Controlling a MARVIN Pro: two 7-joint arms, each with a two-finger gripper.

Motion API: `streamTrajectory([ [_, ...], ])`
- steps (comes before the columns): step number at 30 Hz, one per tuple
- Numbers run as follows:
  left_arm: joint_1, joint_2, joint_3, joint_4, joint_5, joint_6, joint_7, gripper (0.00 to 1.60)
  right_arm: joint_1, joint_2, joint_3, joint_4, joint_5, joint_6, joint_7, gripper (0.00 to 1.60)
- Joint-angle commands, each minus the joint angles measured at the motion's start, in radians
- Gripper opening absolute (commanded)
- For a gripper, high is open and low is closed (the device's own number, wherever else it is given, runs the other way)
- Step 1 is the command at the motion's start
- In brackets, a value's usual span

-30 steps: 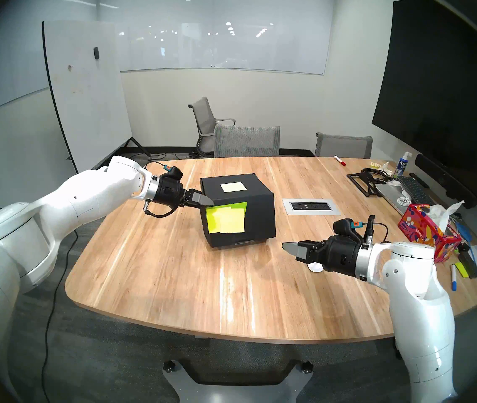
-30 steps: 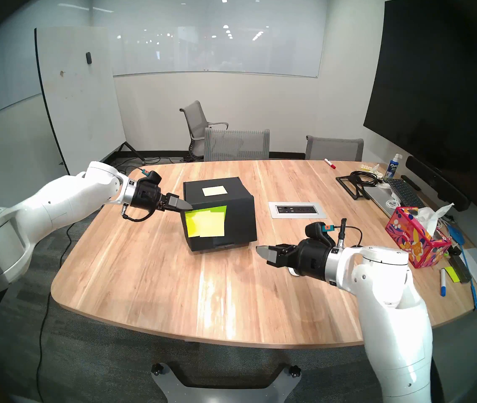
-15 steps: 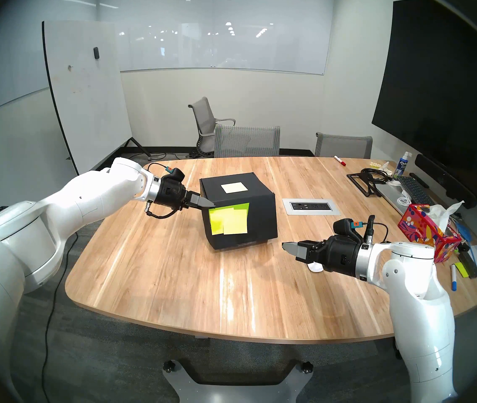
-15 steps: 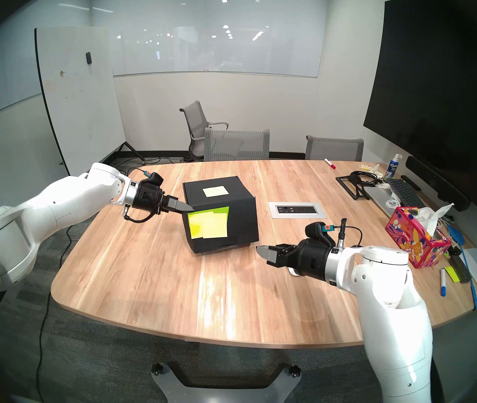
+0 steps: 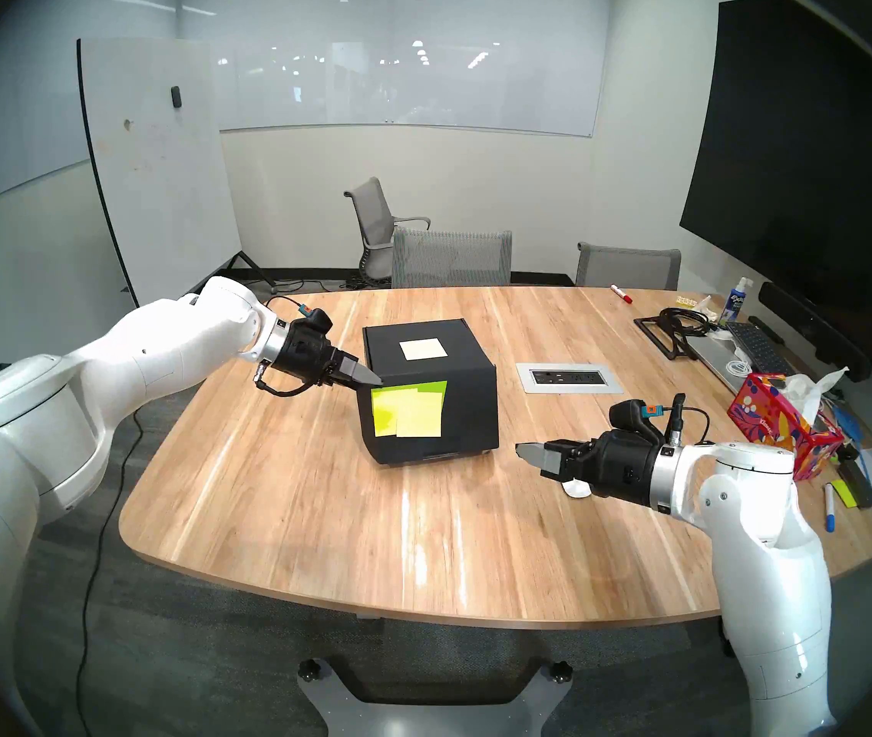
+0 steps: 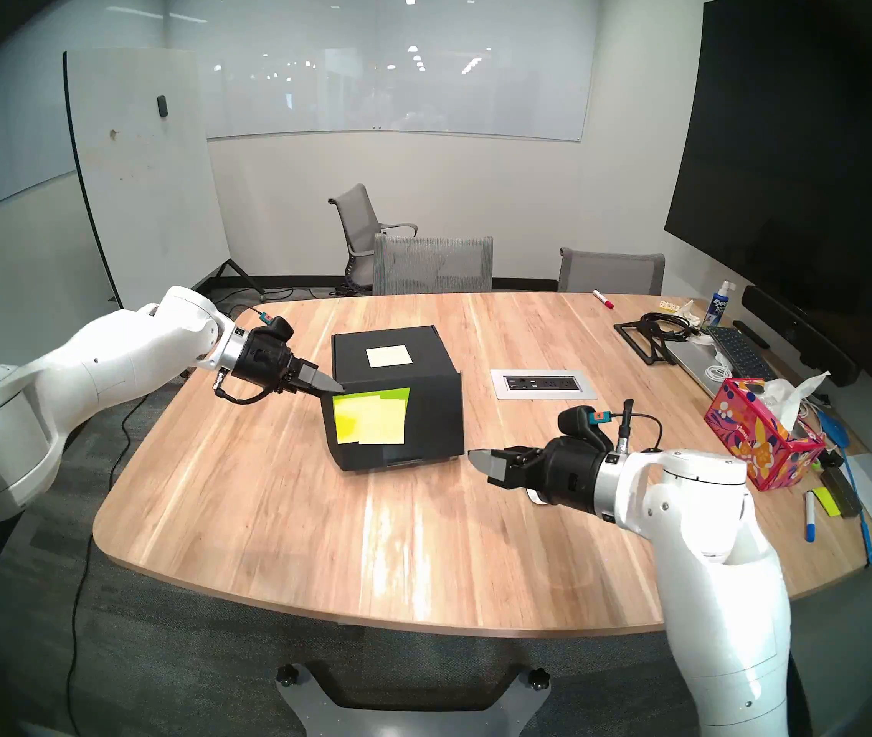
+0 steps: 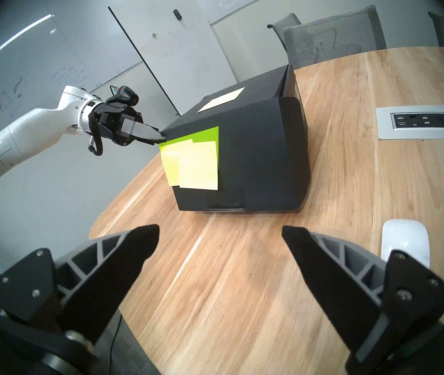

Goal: Open the box and place the mouse inside

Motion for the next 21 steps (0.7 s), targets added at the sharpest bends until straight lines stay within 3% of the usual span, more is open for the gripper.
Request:
streamTrajectory([
  [1, -0.055, 0.056, -0.032, -0.075, -0.066, 0.071, -0.091, 0.00, 0.007, 0.002, -0.002, -0.017, 0.003, -0.003, 0.003, 1.60],
  [8, -0.061, 0.110, -0.059, -0.162, -0.133, 0.135, -0.026, 0.00, 0.007, 0.002, -0.002, -0.016, 0.002, -0.003, 0.003, 1.60],
  [14, -0.068, 0.150, -0.089, -0.230, -0.206, 0.138, 0.035, 0.00, 0.007, 0.002, -0.002, -0.016, 0.002, -0.003, 0.004, 1.60],
  [21, -0.078, 0.188, -0.105, -0.278, -0.267, 0.138, 0.045, 0.00, 0.007, 0.002, -0.002, -0.016, 0.002, -0.003, 0.004, 1.60],
])
